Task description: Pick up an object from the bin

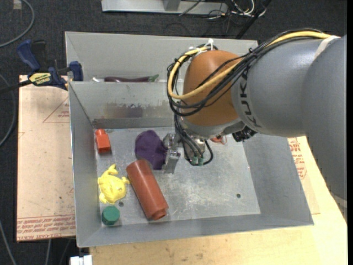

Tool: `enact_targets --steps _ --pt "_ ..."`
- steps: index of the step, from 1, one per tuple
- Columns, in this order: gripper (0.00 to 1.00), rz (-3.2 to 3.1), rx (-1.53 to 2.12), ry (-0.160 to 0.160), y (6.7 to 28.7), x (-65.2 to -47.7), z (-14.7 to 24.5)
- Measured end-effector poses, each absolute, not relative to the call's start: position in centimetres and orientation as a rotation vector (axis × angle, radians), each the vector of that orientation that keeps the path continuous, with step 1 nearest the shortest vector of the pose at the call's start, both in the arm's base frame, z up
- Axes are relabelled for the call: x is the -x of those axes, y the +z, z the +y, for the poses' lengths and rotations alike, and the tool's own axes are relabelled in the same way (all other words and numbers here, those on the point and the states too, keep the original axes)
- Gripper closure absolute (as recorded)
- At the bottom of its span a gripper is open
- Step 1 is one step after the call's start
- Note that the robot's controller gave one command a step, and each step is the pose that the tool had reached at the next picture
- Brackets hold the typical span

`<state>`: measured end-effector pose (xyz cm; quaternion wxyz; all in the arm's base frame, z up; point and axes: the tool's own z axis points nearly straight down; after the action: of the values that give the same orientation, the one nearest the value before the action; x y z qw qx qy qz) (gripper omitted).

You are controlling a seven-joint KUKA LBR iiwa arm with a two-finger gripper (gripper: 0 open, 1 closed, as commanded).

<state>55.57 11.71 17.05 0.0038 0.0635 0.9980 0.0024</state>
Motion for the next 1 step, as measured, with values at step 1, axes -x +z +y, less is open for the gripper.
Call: enact_targets --steps 1 --pt "1.0 3.128 -0.199 0.007 17.05 -55.57 11.71"
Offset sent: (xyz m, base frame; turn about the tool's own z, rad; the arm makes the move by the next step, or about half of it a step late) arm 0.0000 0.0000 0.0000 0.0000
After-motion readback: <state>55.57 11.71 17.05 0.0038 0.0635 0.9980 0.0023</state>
